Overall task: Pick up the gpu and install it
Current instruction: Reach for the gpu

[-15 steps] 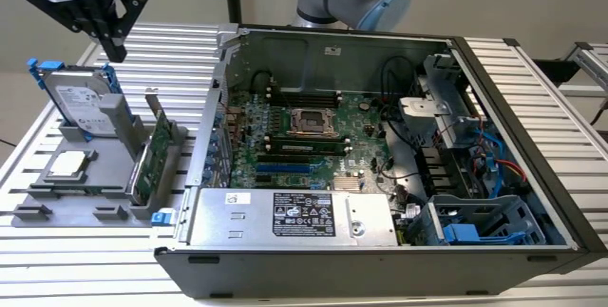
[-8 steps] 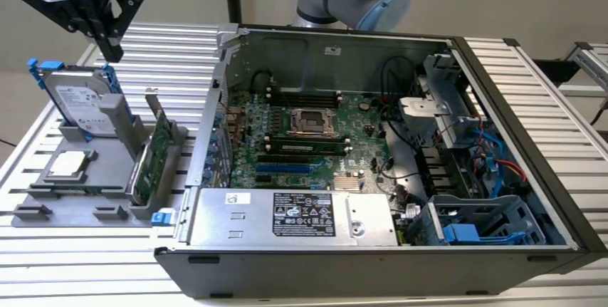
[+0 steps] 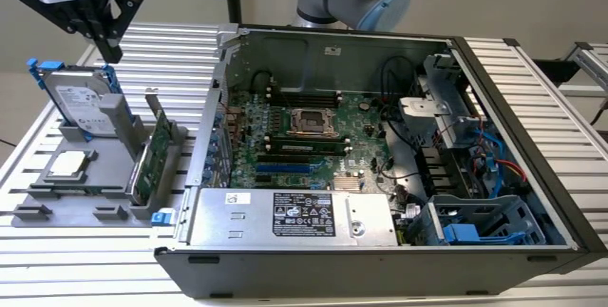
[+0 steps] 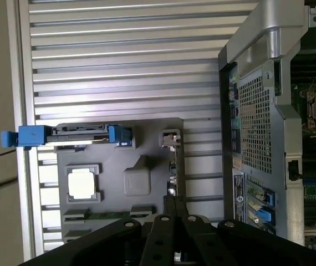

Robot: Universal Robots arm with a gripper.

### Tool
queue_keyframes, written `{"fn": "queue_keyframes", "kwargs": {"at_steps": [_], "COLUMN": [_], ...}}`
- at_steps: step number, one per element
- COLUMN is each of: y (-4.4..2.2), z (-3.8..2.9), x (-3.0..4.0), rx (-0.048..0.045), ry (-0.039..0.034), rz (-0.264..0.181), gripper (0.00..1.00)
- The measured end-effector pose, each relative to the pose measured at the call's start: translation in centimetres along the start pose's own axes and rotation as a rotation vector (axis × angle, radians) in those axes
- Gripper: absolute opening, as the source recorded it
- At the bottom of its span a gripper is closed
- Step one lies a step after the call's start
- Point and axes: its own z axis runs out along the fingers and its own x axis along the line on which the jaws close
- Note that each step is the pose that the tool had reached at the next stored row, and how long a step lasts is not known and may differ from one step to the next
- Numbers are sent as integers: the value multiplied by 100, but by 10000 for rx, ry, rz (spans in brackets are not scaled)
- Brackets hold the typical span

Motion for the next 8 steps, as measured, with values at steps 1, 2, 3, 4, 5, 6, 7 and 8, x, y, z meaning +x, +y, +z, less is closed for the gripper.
{"fn": "queue_keyframes", "kwargs": {"at_steps": [1,2,3,4,5,6,7,8], "y": [-11,-24,-38,-53,-67,-80,-93,-104], "z": [0,0,0,0,-1,0,-1,0], "x": [-1,-2,-3,-4,-5,-6,-7,-8], "rx": [0,1,1,2,2,2,3,3], "ry": [4,11,18,25,31,33,37,40], "rz": [0,1,1,1,2,1,1,2], "gripper": [0,0,0,0,0,0,0,0]}}
